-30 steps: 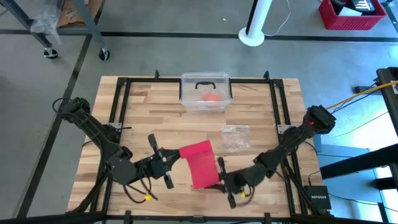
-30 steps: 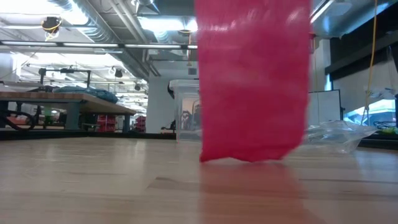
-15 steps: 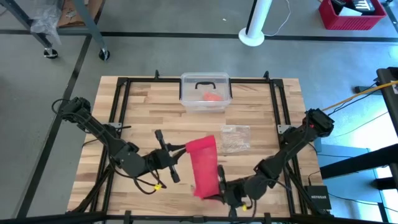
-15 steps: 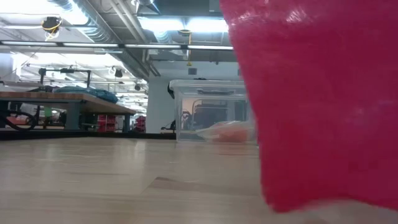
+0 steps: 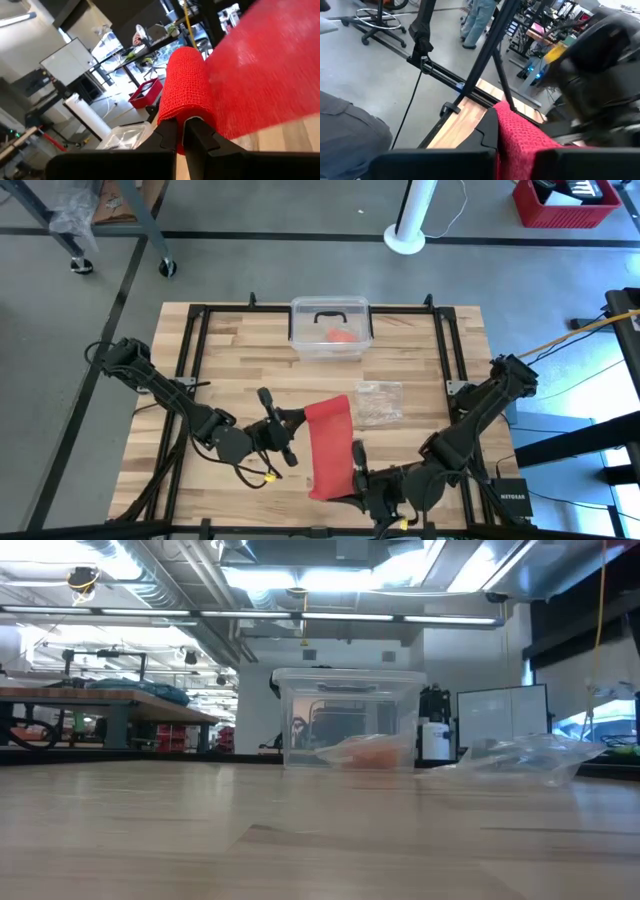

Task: Roll bandage
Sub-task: Roll the red bandage

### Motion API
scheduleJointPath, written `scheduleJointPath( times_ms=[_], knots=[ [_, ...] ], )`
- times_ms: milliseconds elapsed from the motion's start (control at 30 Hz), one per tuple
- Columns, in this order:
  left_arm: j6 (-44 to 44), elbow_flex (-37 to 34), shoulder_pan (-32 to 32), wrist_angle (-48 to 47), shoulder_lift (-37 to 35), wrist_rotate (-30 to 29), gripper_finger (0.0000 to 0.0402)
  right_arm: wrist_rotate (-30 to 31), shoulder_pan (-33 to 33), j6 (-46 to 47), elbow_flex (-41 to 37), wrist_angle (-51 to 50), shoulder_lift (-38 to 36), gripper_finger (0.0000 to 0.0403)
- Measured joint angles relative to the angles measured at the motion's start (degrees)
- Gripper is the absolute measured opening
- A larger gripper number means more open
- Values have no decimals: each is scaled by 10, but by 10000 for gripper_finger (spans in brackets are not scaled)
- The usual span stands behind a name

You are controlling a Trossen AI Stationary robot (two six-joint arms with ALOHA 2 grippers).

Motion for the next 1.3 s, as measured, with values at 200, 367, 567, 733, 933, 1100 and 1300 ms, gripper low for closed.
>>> scheduleJointPath(
  times_ms=[200,367,567,733,933,1100,1300],
  knots=[
    [29,0,2,2,16,9,4,4,1,0,96,-86,0,6],
    [58,0,3,4,28,20,4,13,-15,2,164,-128,-1,9],
    [82,0,3,4,31,35,4,13,-64,29,232,-209,-1,8],
    [85,0,3,4,31,35,4,13,-120,51,262,-230,-1,8],
    [89,0,-2,3,31,35,4,8,-207,79,266,-256,-1,8],
    [100,0,-7,3,31,34,4,-51,-285,125,265,-310,-1,8],
    [100,0,-7,2,31,34,4,-111,-357,154,228,-335,-2,8]
  ],
)
